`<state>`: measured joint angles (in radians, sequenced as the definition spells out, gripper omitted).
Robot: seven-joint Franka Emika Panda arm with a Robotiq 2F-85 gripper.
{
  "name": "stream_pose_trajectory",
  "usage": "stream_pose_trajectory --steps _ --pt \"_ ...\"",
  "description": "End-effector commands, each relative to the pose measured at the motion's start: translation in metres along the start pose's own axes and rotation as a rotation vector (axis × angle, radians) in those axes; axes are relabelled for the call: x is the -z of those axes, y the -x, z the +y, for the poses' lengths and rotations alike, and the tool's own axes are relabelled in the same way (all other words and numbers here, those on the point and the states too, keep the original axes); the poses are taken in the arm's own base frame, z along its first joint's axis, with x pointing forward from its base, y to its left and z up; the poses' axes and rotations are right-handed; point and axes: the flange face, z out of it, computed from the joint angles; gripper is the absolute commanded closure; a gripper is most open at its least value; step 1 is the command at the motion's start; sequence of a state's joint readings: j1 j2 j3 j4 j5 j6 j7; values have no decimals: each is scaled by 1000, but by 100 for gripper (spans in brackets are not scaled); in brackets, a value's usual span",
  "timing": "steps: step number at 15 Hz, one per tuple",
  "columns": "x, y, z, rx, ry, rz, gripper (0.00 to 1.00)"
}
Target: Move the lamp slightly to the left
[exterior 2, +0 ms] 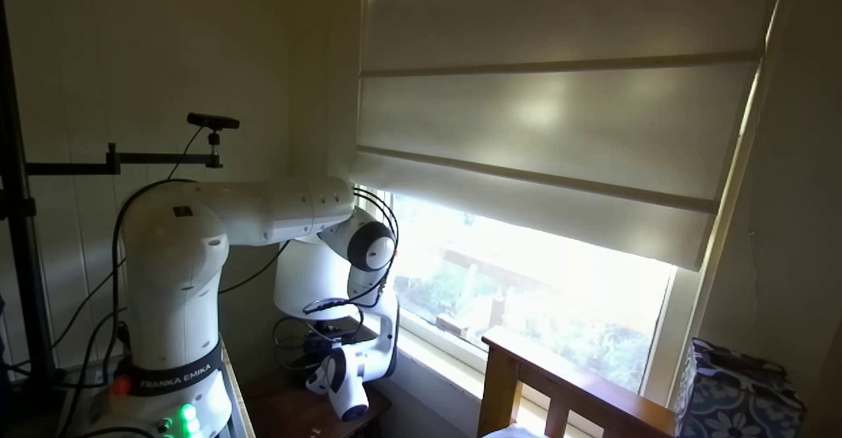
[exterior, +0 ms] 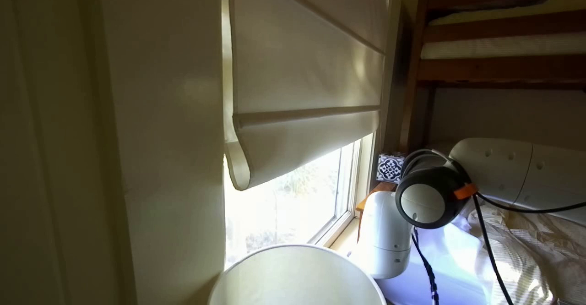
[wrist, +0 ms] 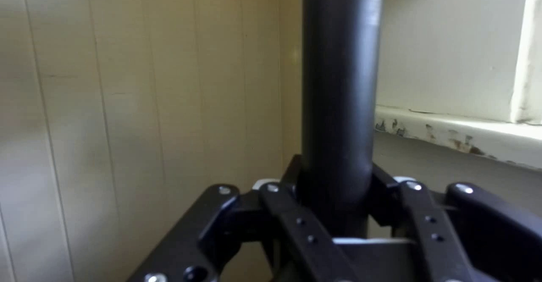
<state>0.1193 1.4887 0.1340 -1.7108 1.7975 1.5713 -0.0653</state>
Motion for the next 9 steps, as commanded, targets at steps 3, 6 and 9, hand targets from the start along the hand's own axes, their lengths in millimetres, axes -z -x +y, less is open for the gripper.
stream_pose_trajectory --steps 3,6,9 --pt "5 3 3 -76 45 -25 98" --pt "8 4 8 -139 75 -34 100" --pt "8 4 11 -211 145 -29 100"
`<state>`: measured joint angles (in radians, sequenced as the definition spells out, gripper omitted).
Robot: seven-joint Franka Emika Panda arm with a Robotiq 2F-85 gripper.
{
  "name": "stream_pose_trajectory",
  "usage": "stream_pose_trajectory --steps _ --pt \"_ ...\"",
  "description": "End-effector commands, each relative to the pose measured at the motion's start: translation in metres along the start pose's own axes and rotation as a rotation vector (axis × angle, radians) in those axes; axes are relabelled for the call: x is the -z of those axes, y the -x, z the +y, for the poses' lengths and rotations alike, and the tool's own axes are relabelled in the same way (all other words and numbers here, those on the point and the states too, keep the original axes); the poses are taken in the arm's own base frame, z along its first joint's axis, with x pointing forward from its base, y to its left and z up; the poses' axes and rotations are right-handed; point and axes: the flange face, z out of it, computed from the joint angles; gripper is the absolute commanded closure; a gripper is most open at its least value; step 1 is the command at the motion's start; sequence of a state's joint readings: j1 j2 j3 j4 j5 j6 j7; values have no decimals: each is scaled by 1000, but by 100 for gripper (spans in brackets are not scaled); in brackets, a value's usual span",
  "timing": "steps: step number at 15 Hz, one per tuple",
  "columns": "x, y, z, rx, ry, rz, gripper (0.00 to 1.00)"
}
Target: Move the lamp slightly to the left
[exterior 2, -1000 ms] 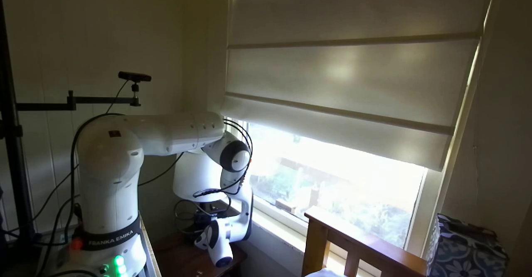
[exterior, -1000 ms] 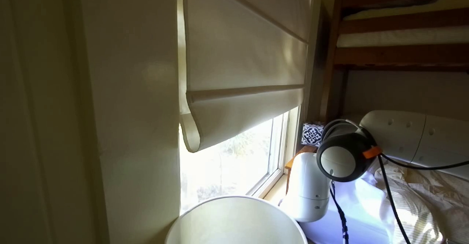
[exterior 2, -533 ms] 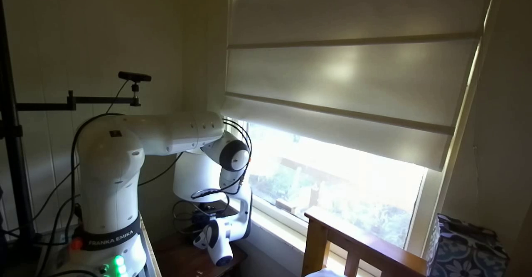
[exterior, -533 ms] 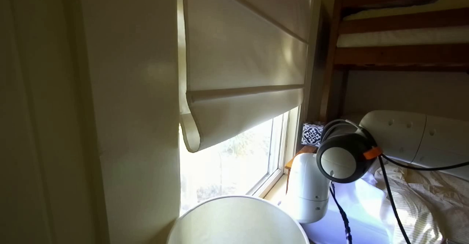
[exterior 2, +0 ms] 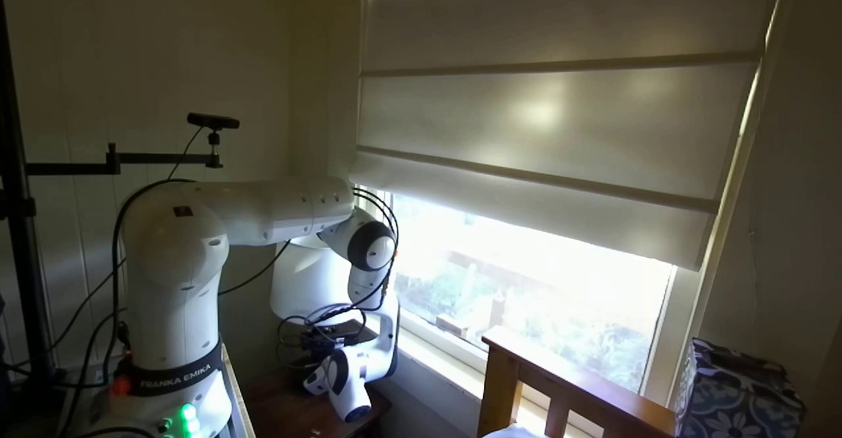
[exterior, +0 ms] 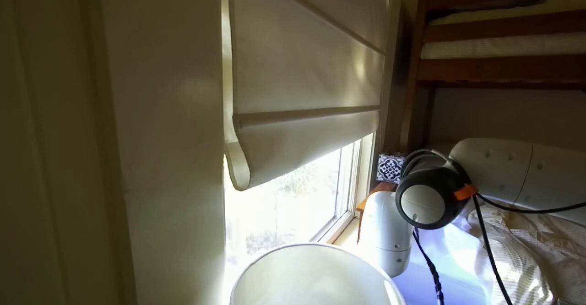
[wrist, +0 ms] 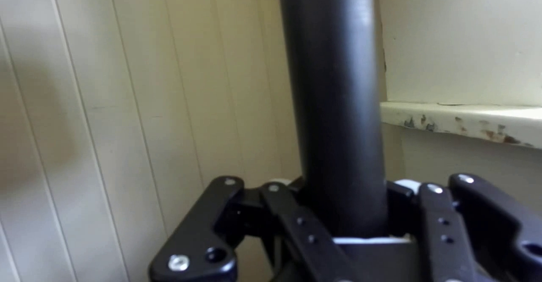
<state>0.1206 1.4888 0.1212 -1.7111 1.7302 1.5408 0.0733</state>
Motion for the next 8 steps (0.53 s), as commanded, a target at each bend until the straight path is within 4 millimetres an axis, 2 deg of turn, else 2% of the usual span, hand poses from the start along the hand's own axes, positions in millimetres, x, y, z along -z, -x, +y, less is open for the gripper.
stream_pose_trajectory --steps 1,8 --pt "3 1 7 -102 105 -1 100" --pt "-2 2 15 -290 269 57 100"
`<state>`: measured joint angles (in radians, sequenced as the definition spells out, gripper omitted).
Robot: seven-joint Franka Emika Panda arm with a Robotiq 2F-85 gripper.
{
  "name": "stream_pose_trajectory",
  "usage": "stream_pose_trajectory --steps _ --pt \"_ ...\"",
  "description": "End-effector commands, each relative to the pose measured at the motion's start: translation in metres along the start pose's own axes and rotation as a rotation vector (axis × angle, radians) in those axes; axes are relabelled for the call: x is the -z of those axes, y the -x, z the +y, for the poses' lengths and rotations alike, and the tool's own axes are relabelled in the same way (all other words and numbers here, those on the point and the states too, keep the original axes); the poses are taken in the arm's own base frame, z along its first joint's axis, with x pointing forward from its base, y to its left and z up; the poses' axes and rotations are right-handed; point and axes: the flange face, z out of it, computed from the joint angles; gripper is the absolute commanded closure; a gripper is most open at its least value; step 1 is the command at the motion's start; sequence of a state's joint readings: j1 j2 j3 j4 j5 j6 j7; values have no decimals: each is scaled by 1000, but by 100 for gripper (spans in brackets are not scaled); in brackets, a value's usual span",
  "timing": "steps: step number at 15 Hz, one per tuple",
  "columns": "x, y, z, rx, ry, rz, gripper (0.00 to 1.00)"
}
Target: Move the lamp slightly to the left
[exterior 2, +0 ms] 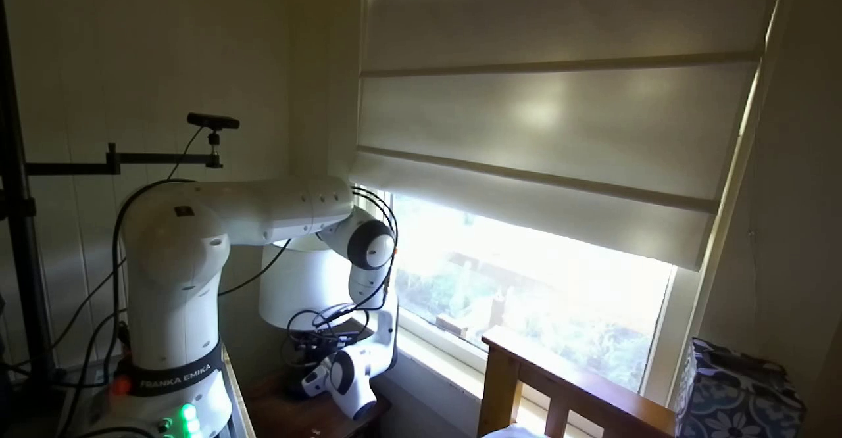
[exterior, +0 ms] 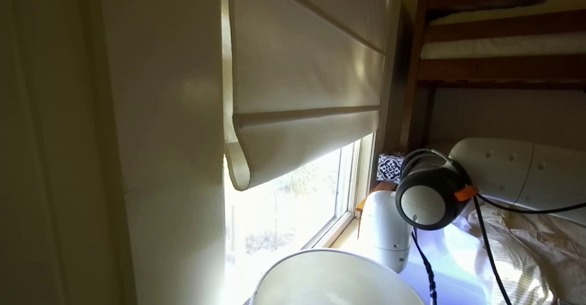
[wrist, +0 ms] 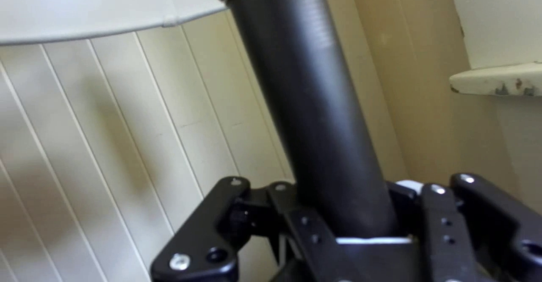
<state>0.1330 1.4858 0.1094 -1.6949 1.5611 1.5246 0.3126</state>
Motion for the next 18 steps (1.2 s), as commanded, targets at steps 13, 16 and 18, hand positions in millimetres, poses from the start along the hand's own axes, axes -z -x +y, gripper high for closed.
stream_pose_trajectory --steps 13,16,18 --pt "18 -8 -13 21 11 152 18" --pt "30 -11 -13 96 -28 181 1" --pt "39 -12 -11 144 -51 184 0"
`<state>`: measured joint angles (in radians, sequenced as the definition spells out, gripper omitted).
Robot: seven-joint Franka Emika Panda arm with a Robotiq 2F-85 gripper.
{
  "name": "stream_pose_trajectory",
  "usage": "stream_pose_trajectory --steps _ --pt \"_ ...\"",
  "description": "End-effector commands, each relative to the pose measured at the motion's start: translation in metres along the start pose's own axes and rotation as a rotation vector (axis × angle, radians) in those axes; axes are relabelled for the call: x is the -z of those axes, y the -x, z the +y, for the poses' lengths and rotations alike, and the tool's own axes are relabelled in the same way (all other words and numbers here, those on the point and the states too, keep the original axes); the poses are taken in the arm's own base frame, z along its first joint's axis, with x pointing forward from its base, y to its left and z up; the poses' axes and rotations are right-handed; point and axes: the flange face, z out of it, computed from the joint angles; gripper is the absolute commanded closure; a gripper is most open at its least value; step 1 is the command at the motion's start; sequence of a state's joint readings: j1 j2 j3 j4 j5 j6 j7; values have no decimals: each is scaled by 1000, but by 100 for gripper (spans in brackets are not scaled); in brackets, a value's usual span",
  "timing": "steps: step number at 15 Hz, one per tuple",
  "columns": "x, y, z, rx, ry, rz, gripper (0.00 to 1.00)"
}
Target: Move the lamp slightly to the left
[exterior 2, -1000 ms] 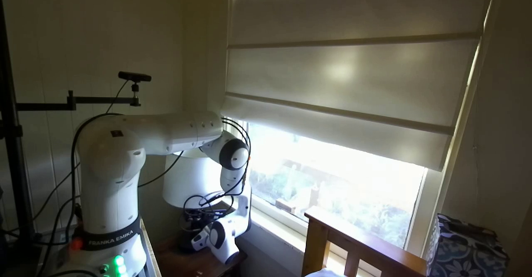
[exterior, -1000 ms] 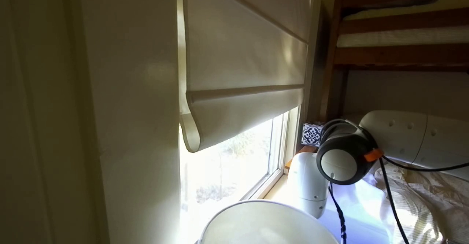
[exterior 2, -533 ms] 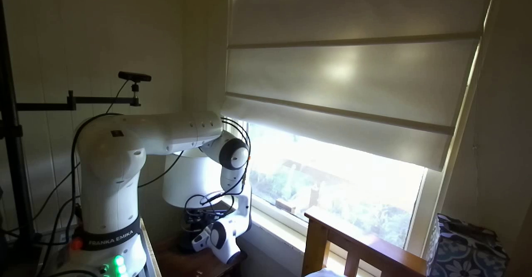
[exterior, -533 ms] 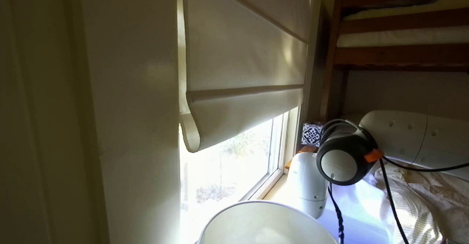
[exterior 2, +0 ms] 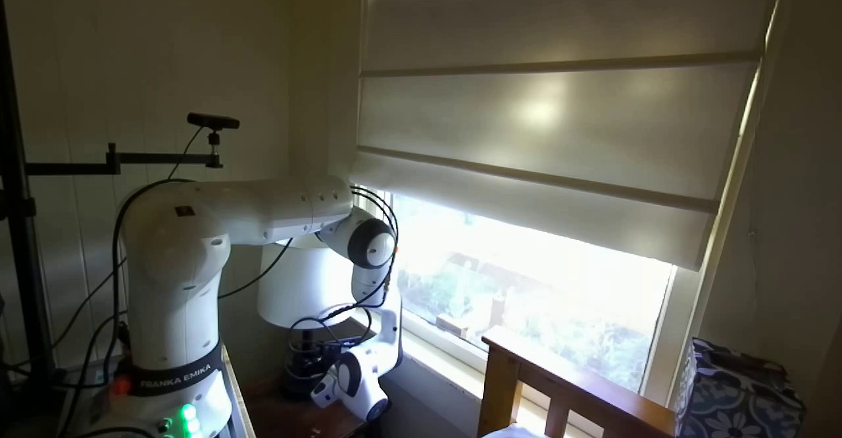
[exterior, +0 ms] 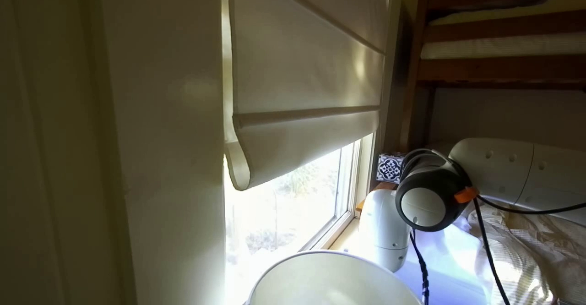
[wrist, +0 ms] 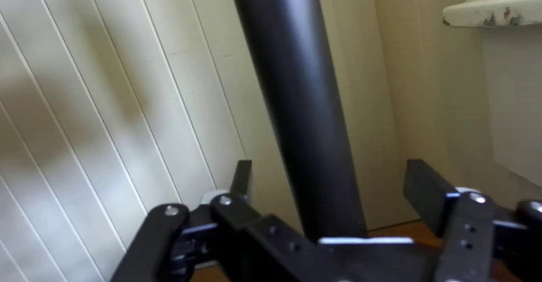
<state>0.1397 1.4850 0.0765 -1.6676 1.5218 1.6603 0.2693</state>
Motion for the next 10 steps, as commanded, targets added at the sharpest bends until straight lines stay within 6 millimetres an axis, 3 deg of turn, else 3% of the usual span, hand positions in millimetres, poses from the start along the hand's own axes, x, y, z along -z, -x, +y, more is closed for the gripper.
stream_pose_trajectory --steps 1,10 --pt "14 -4 5 90 -57 10 0" --pt "72 -10 51 280 -332 32 0"
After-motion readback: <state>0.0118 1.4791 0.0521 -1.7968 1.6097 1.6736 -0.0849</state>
